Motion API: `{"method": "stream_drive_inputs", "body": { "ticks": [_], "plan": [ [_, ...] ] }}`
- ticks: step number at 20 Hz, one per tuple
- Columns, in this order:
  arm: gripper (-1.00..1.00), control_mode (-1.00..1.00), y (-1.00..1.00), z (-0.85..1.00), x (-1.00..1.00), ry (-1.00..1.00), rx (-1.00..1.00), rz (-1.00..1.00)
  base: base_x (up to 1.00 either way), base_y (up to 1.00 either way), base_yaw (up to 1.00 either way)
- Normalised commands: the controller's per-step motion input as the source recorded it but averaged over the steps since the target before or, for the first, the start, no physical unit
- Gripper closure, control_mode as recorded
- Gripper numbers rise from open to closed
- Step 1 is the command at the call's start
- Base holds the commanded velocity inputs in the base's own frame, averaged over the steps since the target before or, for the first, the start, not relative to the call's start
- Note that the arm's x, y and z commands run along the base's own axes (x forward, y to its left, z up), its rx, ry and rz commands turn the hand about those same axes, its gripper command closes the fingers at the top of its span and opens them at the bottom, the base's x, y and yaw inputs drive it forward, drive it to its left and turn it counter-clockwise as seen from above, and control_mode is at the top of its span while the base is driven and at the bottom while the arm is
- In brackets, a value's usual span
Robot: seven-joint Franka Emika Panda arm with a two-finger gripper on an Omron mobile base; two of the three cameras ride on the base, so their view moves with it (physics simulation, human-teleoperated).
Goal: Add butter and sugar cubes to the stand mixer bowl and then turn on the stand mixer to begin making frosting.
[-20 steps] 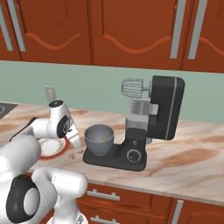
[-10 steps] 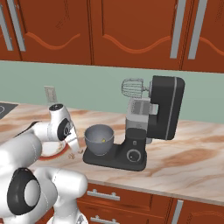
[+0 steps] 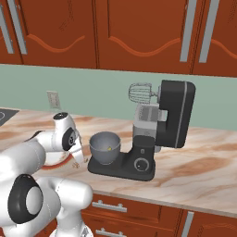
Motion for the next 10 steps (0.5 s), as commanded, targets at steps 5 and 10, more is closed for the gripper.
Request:
{"method": "stream_drive_inputs", "body": {
  "ticks": [5,10],
  "plan": [
    [-1.00,-1.00,-0.09,-0.05,0.00,0.00,0.00,-0.05,0.00,0.00,0.00],
    [-1.00,-1.00,-0.05,-0.09,0.00,0.00,0.00,-0.05,0.00,0.00,0.00]
  ]
}}
